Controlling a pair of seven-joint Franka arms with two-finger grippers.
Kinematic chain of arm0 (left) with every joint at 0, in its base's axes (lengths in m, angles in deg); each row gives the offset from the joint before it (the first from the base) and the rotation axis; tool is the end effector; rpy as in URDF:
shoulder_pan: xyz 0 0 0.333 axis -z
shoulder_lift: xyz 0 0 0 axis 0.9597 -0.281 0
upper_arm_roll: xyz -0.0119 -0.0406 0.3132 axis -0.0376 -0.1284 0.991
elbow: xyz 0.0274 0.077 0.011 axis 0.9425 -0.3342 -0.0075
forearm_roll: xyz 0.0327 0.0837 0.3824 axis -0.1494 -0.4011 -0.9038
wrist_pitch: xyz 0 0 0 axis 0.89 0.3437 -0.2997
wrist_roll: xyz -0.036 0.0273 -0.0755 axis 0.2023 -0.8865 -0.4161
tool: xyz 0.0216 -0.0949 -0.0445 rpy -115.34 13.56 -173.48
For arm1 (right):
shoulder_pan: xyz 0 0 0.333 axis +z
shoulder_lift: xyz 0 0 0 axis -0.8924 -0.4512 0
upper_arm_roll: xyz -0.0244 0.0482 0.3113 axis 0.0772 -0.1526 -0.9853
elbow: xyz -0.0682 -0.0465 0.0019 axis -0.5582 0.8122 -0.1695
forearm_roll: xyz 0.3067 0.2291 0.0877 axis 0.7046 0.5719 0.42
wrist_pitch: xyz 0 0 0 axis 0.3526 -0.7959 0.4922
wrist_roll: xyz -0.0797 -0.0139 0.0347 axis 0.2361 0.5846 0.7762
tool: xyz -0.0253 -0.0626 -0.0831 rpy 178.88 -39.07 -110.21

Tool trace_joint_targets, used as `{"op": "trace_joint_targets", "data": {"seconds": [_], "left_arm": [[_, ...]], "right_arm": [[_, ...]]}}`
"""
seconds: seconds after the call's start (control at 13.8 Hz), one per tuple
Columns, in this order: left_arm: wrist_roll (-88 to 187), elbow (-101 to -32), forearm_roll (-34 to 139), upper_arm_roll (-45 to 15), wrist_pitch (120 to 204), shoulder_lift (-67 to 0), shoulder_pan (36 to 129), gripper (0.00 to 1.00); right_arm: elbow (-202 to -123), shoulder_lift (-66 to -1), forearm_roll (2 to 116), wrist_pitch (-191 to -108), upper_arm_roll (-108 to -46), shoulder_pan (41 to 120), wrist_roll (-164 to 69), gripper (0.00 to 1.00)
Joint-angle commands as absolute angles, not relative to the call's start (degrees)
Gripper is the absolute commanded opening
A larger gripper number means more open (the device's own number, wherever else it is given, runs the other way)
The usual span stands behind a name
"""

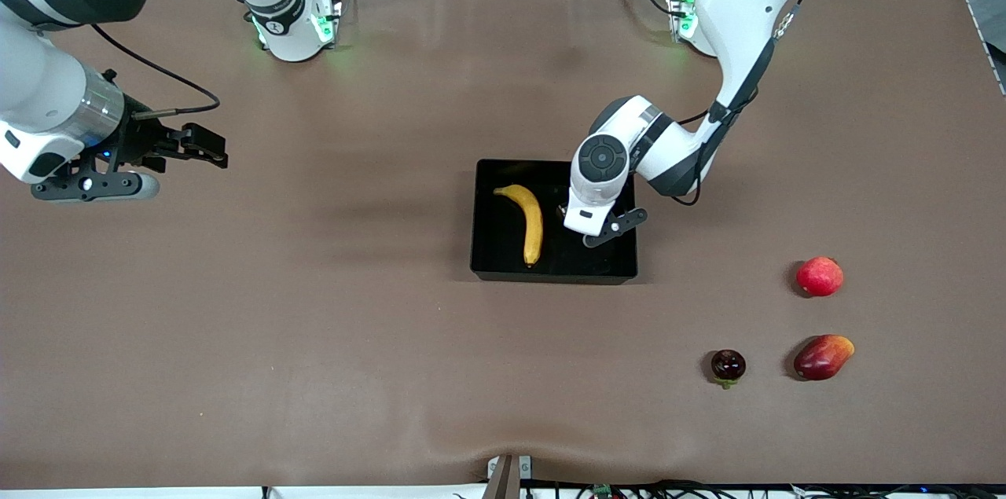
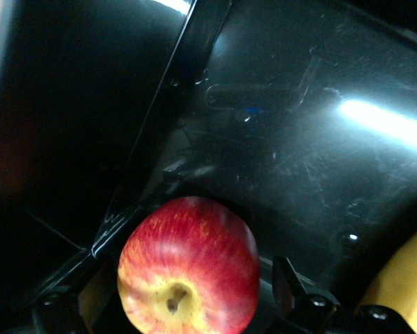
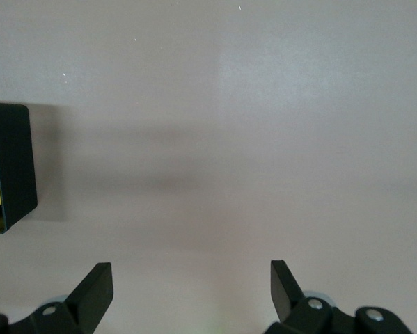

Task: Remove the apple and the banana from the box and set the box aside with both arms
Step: 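Reach the left gripper into the tray and grasp the red apple, then carry the apple out of the tray toward the other fruits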

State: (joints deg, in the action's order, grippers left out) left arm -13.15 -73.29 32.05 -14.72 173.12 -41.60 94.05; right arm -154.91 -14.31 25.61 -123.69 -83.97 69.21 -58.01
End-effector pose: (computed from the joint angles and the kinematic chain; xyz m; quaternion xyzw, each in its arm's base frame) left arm 0.4955 -0.3734 0.1989 -0.9726 -0.2136 0.0667 0.0638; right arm 0.5670 0.0815 0.5681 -0.9977 -0.0183 0.0595 0.0253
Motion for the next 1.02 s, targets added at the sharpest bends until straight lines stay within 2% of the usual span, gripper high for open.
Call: {"op": "trace_joint_targets", "data": {"seconds": [0.0,0.15,0.36,0.44,0.51,0.94], "left_arm": [[-15.02,-72.72,30.17,-14.61,173.43,-42.58,95.04,1.0],[-15.02,-72.46,28.85,-14.7,173.43,-42.93,95.04,0.99],[-15.64,-72.19,28.84,-14.87,173.08,-42.41,95.04,0.26],[-15.29,-71.67,28.76,-14.87,172.64,-42.14,95.04,0.09],[-15.11,-70.62,28.76,-14.87,170.81,-41.36,94.87,0.0],[-11.52,-57.44,28.84,-15.84,147.61,-37.58,94.34,0.0]], "right_arm": [[-155.14,-14.15,25.5,-124.41,-83.75,69.77,-59.21,1.0],[-155.14,-14.33,25.5,-124.59,-83.75,70.04,-59.21,1.0],[-155.31,-15.21,25.5,-125.11,-83.75,70.12,-59.29,1.0],[-155.57,-15.38,25.5,-125.46,-83.75,70.21,-59.29,1.0],[-155.58,-15.56,25.5,-125.9,-83.75,70.56,-59.29,1.0],[-155.75,-16.79,25.42,-127.31,-83.75,72.14,-62.54,1.0]]}}
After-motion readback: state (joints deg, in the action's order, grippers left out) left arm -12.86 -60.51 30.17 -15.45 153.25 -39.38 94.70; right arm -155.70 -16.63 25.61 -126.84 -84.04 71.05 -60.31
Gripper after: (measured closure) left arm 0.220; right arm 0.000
